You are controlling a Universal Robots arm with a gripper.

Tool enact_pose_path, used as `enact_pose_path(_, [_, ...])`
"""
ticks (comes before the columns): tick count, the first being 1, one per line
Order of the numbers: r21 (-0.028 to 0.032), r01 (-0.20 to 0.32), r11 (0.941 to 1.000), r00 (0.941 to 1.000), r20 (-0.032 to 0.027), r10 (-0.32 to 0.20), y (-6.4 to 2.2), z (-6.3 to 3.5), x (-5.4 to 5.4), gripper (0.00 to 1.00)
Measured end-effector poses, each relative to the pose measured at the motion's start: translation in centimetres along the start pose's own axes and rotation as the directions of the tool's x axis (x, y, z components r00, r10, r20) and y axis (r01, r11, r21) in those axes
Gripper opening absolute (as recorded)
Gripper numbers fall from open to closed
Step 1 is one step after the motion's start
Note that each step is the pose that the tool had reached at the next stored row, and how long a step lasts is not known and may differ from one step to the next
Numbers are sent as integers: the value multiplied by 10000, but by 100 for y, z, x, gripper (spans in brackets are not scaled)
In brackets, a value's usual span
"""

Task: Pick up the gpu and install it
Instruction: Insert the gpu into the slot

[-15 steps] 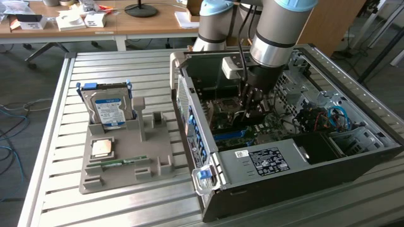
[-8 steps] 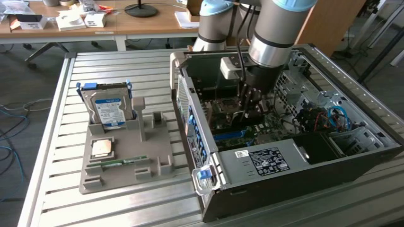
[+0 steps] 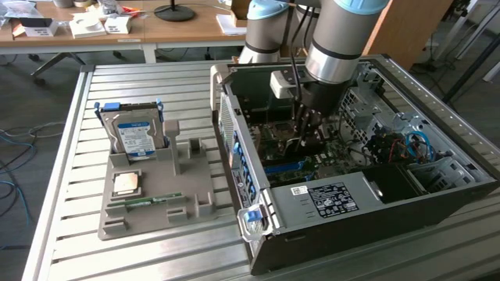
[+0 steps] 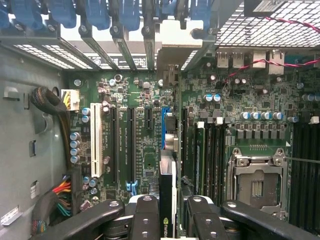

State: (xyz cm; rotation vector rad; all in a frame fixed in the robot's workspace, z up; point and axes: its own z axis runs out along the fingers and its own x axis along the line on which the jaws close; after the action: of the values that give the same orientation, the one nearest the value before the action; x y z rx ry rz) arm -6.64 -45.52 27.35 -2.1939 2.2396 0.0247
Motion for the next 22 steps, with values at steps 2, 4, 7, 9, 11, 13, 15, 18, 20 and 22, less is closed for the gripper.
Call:
enact_pose_path(2, [0,-1,10000,10000,0,1,9,0,0,26])
enact_pose_path(4, [0,-1,10000,10000,1,1,18,1,0,26])
enact_pose_path(7, [0,1,10000,10000,1,-1,17,0,1,26])
enact_pose_path(9, [0,0,10000,10000,0,0,20,0,8,26])
enact_pose_path(11, [0,-1,10000,10000,0,1,20,0,21,26])
enact_pose_path(13, [1,-3,10000,10000,1,3,20,0,24,26])
enact_pose_path(15, [1,-1,10000,10000,1,1,22,0,24,26])
enact_pose_path(18, [7,0,10000,10000,1,0,45,0,25,26])
enact_pose_path(20, [9,-1,10000,10000,2,1,54,1,25,26])
enact_pose_path(22, [9,0,10000,10000,1,0,62,0,26,26])
